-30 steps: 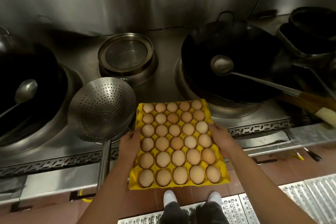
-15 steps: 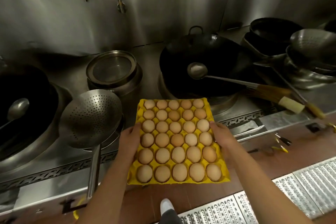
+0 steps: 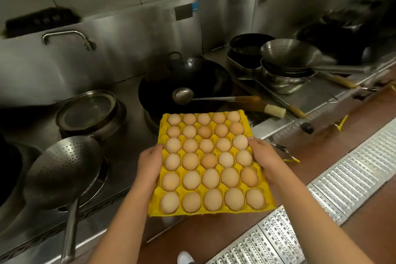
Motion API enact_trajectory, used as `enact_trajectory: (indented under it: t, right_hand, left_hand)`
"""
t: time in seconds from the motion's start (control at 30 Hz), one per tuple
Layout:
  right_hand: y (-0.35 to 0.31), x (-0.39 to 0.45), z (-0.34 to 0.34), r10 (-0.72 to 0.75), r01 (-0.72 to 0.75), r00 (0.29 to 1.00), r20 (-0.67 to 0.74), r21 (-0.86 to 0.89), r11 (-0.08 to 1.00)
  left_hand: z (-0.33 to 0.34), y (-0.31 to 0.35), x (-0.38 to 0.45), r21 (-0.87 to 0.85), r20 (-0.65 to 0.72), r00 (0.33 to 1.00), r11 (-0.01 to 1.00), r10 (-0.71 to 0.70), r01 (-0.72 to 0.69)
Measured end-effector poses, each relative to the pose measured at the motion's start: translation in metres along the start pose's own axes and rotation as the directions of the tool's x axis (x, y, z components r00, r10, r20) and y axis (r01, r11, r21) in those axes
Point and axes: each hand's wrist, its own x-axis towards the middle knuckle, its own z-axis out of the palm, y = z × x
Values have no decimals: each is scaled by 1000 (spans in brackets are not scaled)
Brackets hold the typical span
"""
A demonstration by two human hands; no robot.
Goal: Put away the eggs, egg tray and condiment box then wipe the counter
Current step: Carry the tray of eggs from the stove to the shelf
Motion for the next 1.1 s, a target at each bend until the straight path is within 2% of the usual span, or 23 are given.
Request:
enact_trajectory:
  t: [0.27, 0.53, 0.83, 0.93, 1.1]
  right_hand:
    - [7, -29, -91, -4, 12, 990, -139, 55, 998]
    - [22, -40, -147, 58, -7, 946, -317, 161, 987]
    - [22, -38, -173, 136, -3, 804, -578, 225, 974]
    - [19, -44, -174, 179, -23, 754, -632, 248, 969]
    - [23, -69, -186, 227, -41, 642, -733, 263, 964]
  left_hand:
    - [84, 34, -25, 39, 142, 988, 997, 54, -60]
    - [162, 61, -22, 75, 339, 931, 983, 135, -170]
    - [244, 95, 15, 155, 543, 823, 943, 167, -294]
    - [272, 109, 21, 157, 628, 754, 917, 194, -367]
    - [320, 113, 12, 162, 756, 637, 898, 154, -409]
